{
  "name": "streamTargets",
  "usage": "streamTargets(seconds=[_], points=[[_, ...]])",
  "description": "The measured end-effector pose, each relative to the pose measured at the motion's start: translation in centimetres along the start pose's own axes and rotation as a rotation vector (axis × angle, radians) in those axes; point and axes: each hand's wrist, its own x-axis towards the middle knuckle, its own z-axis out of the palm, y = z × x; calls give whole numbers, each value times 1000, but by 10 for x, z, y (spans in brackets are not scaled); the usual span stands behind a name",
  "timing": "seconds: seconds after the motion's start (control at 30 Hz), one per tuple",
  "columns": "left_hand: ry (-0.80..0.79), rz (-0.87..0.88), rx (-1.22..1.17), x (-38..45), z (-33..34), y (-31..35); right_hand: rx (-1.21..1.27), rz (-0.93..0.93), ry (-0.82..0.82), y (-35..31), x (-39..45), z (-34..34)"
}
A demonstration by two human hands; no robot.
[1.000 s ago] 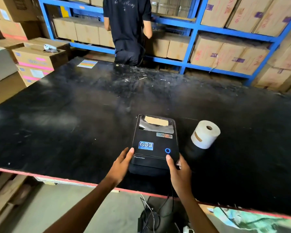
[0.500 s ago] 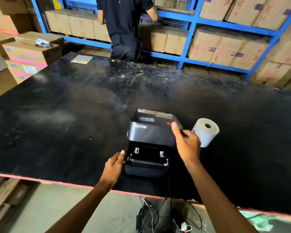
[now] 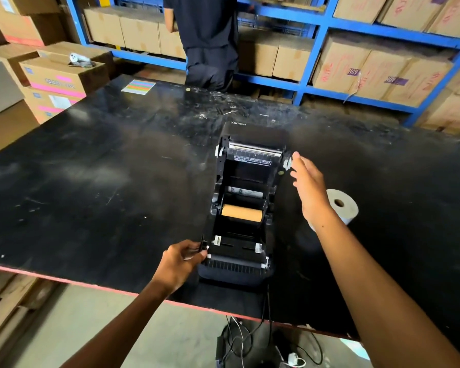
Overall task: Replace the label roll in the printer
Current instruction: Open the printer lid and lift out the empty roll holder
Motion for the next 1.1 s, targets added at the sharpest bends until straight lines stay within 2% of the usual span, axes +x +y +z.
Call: streamTargets(seconds=[0.13, 0.23, 0.3, 0.4, 0.47, 0.57, 0.7, 0.9, 1.1], points=[[-6, -10, -4, 0, -1, 2, 133, -16, -54, 10, 7, 1], [-3, -4, -12, 1, -1, 1, 188, -46, 5, 30, -2, 3], [0, -2, -9, 1, -1, 1, 40, -81, 32, 52, -13, 6], [-14, 3, 3, 1, -2, 1, -488, -94, -181, 85, -25, 9], [-24, 8, 13, 0, -2, 3, -716, -166, -251, 96, -25, 11], [-32, 8, 32, 0, -2, 4, -815, -272, -242, 96, -18, 15], [-50, -16, 51, 0, -4, 9, -889, -291, -315, 93, -7, 12], [79, 71, -32, 20, -5, 48, -615, -261, -314, 63, -13, 4], [-102, 171, -96, 29, 35, 91, -162, -60, -191, 48, -57, -36]])
